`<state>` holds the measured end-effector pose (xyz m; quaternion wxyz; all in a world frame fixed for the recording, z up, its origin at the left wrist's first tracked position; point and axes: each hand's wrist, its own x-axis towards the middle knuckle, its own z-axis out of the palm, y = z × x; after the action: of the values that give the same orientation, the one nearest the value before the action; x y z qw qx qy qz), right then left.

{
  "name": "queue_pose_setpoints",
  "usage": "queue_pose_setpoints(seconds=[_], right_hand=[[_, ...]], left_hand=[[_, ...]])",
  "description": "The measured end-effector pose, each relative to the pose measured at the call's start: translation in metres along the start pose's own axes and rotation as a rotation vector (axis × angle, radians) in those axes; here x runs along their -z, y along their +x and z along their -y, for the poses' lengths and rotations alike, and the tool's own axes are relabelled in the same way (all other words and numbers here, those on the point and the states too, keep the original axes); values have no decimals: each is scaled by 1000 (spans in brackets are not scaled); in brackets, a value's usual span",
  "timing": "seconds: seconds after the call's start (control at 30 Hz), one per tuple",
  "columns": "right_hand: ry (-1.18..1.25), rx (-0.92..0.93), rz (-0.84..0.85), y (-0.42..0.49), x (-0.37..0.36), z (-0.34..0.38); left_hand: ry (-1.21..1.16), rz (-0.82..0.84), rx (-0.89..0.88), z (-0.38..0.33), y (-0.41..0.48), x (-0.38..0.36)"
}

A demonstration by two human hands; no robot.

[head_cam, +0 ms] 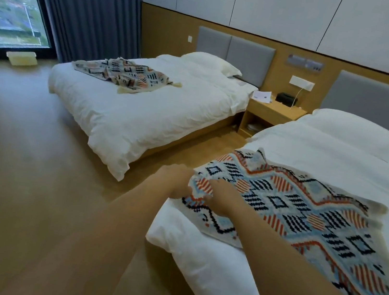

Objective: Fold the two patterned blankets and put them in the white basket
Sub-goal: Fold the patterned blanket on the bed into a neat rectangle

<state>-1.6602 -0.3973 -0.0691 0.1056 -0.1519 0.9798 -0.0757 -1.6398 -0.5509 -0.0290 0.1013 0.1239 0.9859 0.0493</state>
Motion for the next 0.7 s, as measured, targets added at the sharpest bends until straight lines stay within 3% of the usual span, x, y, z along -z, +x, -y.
queue_pose_setpoints(seconds=[0.37,0.7], right_hand=[[9,-83,98,203,0,4],[128,-344,77,380,12,27]], left_hand=[[32,22,-88,118,181,24],[152,93,-371,228,365,58]])
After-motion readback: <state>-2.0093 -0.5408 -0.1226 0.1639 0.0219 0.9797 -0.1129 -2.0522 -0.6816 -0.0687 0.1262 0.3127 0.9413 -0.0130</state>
